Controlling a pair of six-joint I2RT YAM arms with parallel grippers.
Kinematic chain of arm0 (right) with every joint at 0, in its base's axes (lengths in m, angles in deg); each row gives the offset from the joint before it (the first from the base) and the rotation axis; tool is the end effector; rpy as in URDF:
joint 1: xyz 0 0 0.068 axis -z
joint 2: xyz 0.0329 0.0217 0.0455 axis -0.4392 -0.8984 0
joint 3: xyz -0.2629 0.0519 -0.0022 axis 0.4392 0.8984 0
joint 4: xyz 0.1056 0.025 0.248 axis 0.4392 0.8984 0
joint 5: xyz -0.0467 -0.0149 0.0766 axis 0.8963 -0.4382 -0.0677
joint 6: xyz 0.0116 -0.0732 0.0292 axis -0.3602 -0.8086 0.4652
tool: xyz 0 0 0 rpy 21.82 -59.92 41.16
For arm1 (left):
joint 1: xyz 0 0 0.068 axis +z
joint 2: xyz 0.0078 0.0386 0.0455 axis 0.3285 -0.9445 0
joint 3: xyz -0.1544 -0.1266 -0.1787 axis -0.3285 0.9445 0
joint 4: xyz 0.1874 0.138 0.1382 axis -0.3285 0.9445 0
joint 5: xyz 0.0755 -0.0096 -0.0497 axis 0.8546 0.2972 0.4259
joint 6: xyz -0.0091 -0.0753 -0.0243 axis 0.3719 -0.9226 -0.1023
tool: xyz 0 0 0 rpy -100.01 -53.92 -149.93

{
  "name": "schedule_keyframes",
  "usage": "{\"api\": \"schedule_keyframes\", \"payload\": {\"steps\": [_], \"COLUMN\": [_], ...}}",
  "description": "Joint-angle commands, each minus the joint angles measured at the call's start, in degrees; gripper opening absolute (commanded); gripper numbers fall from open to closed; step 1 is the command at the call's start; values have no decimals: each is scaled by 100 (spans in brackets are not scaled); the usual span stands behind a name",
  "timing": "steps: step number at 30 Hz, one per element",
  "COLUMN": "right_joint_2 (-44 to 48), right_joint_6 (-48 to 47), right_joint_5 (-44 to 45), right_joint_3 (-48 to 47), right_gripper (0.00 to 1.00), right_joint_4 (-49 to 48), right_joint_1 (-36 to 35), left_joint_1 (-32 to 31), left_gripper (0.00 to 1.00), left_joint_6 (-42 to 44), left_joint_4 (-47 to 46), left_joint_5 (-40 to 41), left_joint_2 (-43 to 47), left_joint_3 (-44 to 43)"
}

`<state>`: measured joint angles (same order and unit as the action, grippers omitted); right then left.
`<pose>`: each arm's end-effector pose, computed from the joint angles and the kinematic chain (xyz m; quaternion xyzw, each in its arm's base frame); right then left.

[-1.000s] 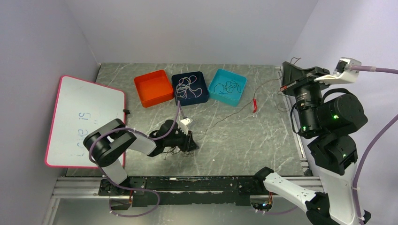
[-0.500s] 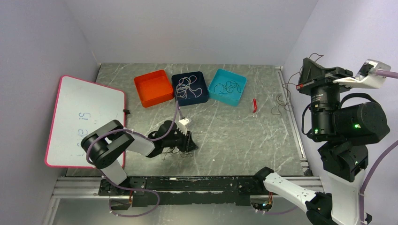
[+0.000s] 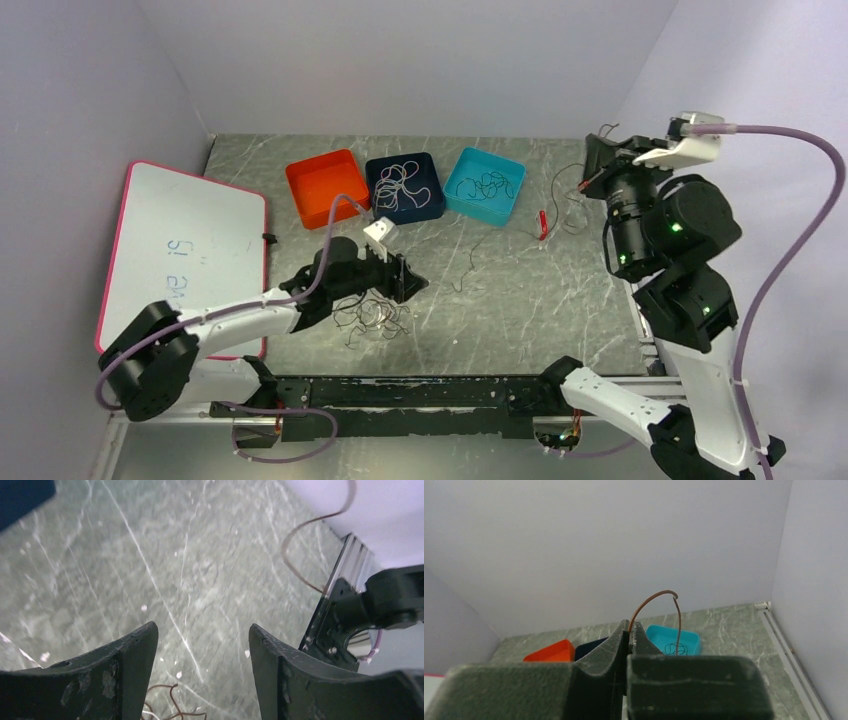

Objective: Untangle the cables

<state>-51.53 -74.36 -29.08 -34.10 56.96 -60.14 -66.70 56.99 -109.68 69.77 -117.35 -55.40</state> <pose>0.1371 0.0476 0.5531 0.0782 0.6394 0.0982 0.7586 0.1962 -0.2384 0.1896 0.2410 0.7645 -0.4181 0.4275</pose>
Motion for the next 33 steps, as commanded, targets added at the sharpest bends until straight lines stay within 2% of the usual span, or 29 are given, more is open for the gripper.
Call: {"api": "schedule_keyframes", "payload": {"steps": [1, 7, 11, 20, 23, 25, 33], "right_joint_2": [-56, -283, -440, -728, -789, -841, -1039], "right_joint_6": [95, 285, 273, 227, 291, 344, 381], "right_joint_5": [-254, -889, -1503, -2639, -2891, -3079, -3989], "right_joint_3": [94, 63, 18, -115, -142, -165, -236], "right_gripper": [0, 0, 0, 0, 0, 0, 0], "right_joint_4": [7, 118, 102, 107, 80, 56, -25], "right_joint_1": [-20, -23, -22, -26, -21, -28, -28], "left_joint_1": [-28, -14, -12, -4, -2, -3, -9], "left_gripper": [73, 79, 81, 84, 91, 99, 100], "left_joint_6": [373, 407, 586, 1210, 1224, 1224, 1382], "left_joint_4": [745, 864, 896, 968, 824, 714, 519], "left_joint_5": [421, 563, 418, -377, -760, -938, -913], "left_joint_2": [520, 1183, 1350, 1087, 963, 857, 534], "left_joint_3": [-333, -537, -1055, -2321, -2551, -2650, -2875]}}
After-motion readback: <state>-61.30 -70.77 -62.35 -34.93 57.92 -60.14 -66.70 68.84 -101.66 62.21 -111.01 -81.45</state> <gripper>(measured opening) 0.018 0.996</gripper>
